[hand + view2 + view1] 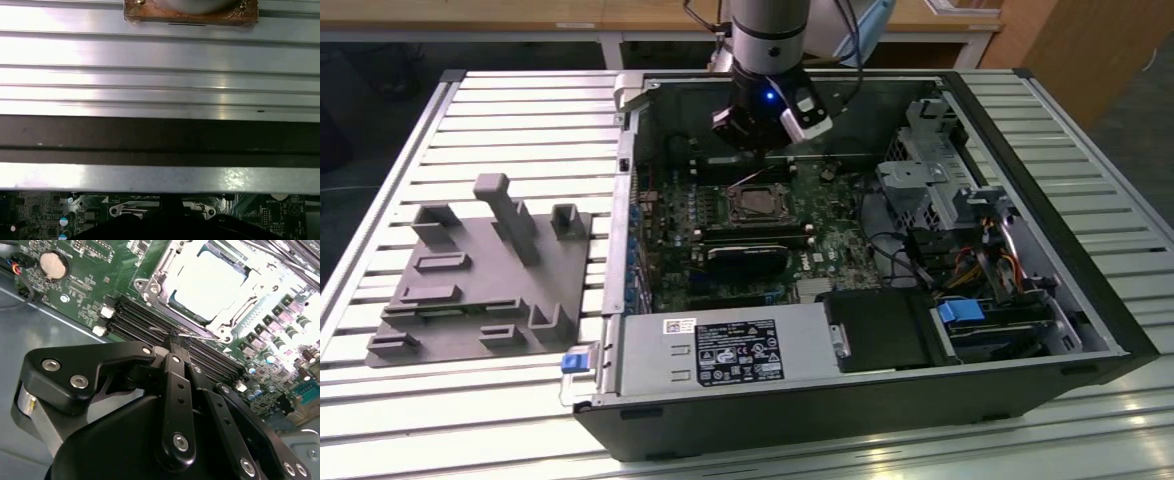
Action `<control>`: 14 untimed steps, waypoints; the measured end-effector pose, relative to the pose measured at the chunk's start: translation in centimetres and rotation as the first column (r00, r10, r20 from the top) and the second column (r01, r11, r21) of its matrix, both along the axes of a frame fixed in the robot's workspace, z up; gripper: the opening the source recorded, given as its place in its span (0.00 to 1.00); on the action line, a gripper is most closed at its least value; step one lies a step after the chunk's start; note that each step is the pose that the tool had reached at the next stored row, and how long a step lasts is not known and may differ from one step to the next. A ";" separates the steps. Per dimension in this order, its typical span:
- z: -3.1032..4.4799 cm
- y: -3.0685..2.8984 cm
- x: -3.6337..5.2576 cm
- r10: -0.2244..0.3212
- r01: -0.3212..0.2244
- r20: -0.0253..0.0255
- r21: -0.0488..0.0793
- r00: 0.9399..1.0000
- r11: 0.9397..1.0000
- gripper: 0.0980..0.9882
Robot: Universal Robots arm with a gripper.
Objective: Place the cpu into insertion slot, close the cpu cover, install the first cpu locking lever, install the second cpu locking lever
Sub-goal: 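Install the first cpu locking lever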
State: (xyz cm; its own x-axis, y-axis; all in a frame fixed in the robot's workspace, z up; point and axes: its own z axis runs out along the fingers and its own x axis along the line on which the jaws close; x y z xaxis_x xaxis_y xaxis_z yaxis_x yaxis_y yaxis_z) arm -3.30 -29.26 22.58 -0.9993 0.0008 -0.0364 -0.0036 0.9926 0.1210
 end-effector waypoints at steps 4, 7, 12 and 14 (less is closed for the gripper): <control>-0.23 0.00 0.29 0.000 0.000 0.000 0.000 1.000 1.000 0.01; -0.48 0.00 0.47 0.000 0.000 0.000 0.000 1.000 1.000 0.01; -1.18 0.00 0.75 0.000 0.000 0.000 0.000 1.000 1.000 0.01; -1.44 0.00 0.89 0.000 0.000 0.000 0.000 1.000 1.000 0.01</control>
